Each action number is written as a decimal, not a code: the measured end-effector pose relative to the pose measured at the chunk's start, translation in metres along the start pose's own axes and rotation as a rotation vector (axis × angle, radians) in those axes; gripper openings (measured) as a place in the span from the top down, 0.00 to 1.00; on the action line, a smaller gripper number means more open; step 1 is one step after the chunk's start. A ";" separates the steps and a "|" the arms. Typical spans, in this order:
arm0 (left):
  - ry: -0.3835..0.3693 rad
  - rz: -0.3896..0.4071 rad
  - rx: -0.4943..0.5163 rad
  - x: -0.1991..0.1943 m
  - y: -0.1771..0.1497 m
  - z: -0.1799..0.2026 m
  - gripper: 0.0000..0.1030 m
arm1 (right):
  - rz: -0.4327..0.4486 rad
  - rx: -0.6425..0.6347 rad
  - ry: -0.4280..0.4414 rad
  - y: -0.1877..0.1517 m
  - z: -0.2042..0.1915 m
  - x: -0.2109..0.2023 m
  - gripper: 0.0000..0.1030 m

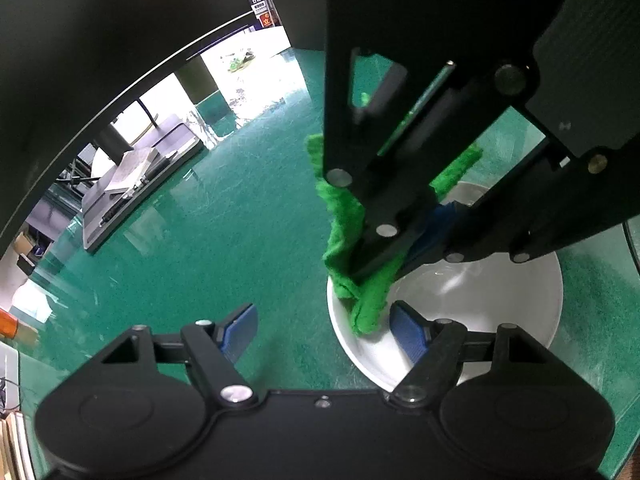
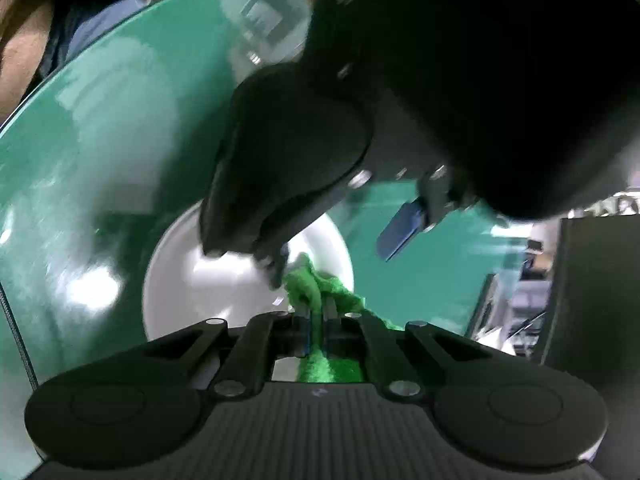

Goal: Clean bowl
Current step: 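Hold the bowl with the left tool while the right tool scrubs the cloth inside it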

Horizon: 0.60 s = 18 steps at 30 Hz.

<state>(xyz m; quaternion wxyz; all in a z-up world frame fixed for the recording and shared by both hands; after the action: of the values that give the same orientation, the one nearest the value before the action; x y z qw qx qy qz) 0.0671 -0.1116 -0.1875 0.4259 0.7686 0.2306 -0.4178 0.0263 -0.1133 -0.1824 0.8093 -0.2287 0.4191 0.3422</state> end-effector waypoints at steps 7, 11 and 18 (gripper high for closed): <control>0.011 0.001 0.011 0.000 0.001 0.001 0.29 | -0.038 0.202 0.357 -0.008 -0.025 -0.003 0.94; 0.009 0.003 0.013 0.000 0.001 0.002 0.28 | 0.040 0.347 0.526 -0.002 -0.024 -0.016 0.94; 0.014 0.001 0.016 0.002 0.003 0.002 0.29 | -0.040 0.133 0.231 -0.012 -0.020 -0.001 0.95</control>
<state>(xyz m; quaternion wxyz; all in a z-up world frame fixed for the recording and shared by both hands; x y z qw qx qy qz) 0.0688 -0.1147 -0.1883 0.4185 0.7750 0.2298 -0.4141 0.0250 -0.1347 -0.1917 0.7757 -0.2205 0.5266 0.2689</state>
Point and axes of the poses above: each gripper's, at about its wrist camera, not at the fingertips, and x roughly the way its jaws point, z to its right, y to its top, the point moved 10 cm from there along x, roughly the way its jaws point, and after that the axes turned 4 degrees about -z, right-handed, at the moved point
